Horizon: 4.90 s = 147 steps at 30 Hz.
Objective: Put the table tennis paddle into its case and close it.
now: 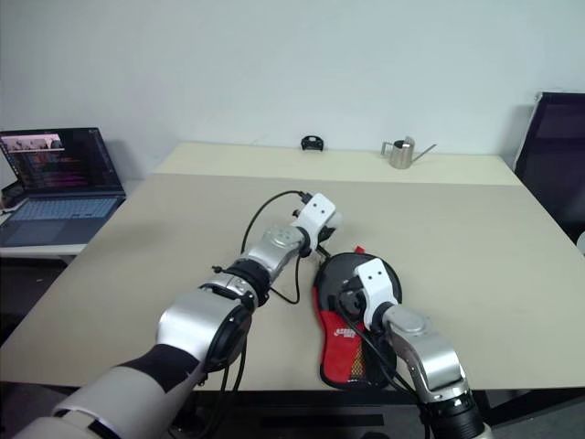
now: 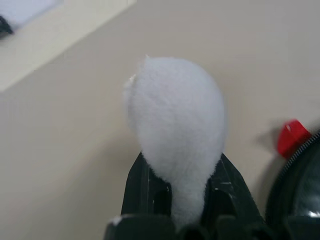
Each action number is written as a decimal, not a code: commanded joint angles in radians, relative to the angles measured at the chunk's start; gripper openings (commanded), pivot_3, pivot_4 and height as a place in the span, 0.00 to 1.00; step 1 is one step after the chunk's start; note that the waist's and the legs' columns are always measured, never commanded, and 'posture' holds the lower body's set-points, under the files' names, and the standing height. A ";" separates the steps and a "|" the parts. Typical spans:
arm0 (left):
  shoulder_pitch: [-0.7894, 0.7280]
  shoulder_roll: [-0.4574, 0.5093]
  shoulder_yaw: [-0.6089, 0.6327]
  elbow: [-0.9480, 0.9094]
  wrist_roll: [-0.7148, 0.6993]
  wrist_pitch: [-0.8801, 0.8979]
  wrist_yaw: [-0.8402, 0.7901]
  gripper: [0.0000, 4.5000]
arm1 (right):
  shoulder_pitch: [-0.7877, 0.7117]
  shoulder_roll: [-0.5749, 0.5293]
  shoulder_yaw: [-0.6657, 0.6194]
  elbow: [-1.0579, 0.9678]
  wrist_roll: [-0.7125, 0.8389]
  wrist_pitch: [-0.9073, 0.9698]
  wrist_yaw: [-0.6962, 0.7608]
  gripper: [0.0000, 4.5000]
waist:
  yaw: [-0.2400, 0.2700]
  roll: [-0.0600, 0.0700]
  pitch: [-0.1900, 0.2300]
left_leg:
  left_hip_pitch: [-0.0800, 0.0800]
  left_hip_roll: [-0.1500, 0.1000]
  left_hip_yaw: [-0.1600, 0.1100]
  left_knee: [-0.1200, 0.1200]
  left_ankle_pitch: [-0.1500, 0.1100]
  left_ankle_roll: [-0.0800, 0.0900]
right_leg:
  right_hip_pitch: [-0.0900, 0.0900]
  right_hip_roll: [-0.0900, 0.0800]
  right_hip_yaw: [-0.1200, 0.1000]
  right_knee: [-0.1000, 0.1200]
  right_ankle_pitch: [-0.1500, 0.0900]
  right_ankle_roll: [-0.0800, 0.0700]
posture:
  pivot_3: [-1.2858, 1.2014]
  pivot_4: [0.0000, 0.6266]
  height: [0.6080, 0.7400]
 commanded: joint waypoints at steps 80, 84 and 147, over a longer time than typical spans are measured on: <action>0.633 0.320 -0.052 -1.293 -0.476 0.450 -0.915 0.99 | -0.001 -0.425 -0.308 -0.232 0.420 0.137 0.405 1.00 | 0.020 0.024 0.009 | -0.018 -0.004 -0.018 -0.012 0.001 -0.002 | -0.004 -0.006 -0.018 -0.021 -0.004 -0.001 | 0.52 0.24 1.00; 0.630 0.320 -0.104 -1.304 -0.469 0.442 -0.905 0.99 | 0.004 -0.507 -0.339 -0.222 0.437 0.151 0.423 1.00 | 0.024 0.024 0.009 | -0.018 -0.004 -0.019 -0.012 0.001 -0.002 | -0.003 -0.006 -0.019 -0.021 -0.004 -0.001 | 0.52 0.24 1.00; 0.614 0.156 -0.291 -0.975 -0.275 0.232 -0.752 0.99 | -0.956 0.060 -0.227 1.545 -0.063 -0.625 0.117 1.00 | -0.006 0.028 0.008 | -0.014 -0.005 -0.015 -0.003 0.005 -0.006 | -0.004 -0.006 -0.015 -0.005 -0.004 -0.002 | 0.52 0.24 1.00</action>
